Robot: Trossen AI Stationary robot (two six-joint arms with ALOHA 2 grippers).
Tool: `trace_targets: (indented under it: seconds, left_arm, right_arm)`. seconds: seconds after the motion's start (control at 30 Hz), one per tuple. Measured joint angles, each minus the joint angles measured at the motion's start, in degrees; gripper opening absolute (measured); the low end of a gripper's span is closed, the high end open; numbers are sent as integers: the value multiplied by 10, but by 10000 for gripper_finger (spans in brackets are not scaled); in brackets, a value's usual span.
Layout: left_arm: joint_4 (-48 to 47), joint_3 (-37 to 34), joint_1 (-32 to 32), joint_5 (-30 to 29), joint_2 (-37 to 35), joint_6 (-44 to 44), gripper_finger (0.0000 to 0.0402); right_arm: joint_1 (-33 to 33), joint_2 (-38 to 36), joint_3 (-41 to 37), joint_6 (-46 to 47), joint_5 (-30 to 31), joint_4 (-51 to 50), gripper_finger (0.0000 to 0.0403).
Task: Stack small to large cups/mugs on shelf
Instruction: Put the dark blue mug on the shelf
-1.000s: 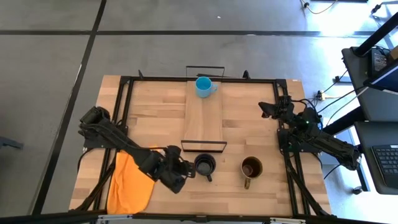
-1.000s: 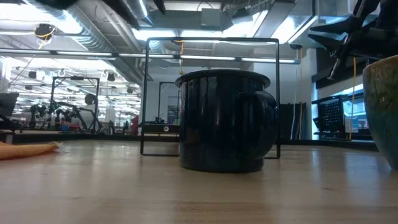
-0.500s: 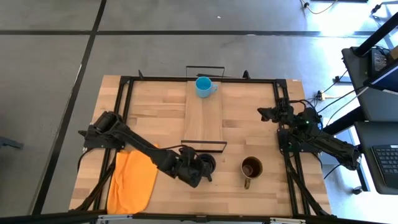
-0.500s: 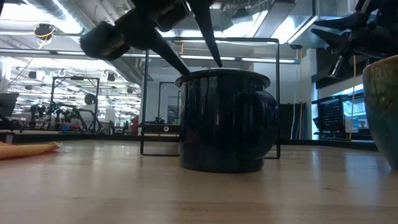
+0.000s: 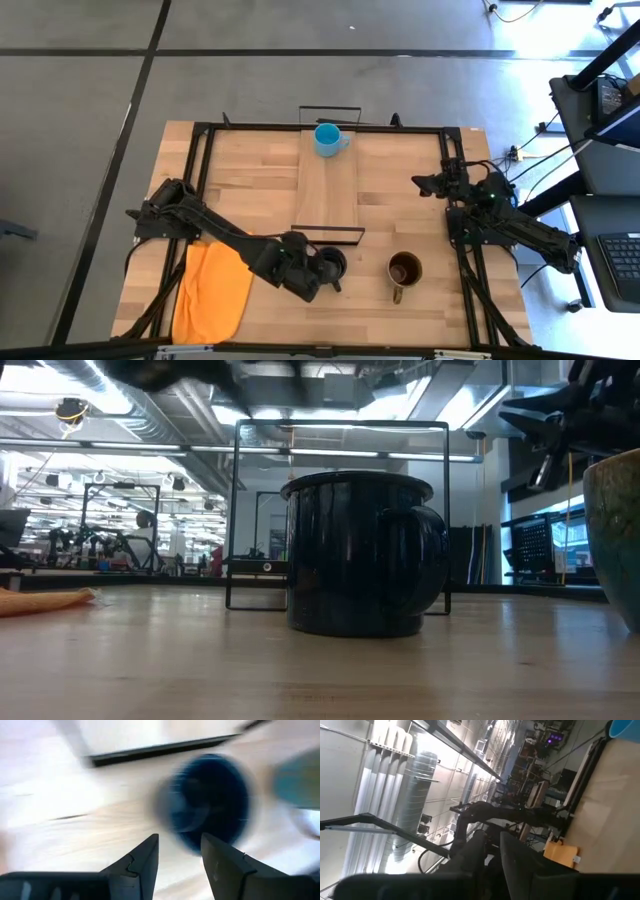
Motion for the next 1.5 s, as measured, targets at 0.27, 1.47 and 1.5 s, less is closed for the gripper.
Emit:
trace_targets:
  seconds: [0.27,1.47,1.5]
  left_arm:
    - [6,4,9,32,6,-21,141]
    - [44,-23,36,43,62,4,92]
    - [52,-27,35,43,62,3,82]
  right_arm:
    - [0,0,0,-4,23,-10,65]
    - [0,0,0,-15,26,-16,65]
    - [0,0,0,-15,25,-16,65]
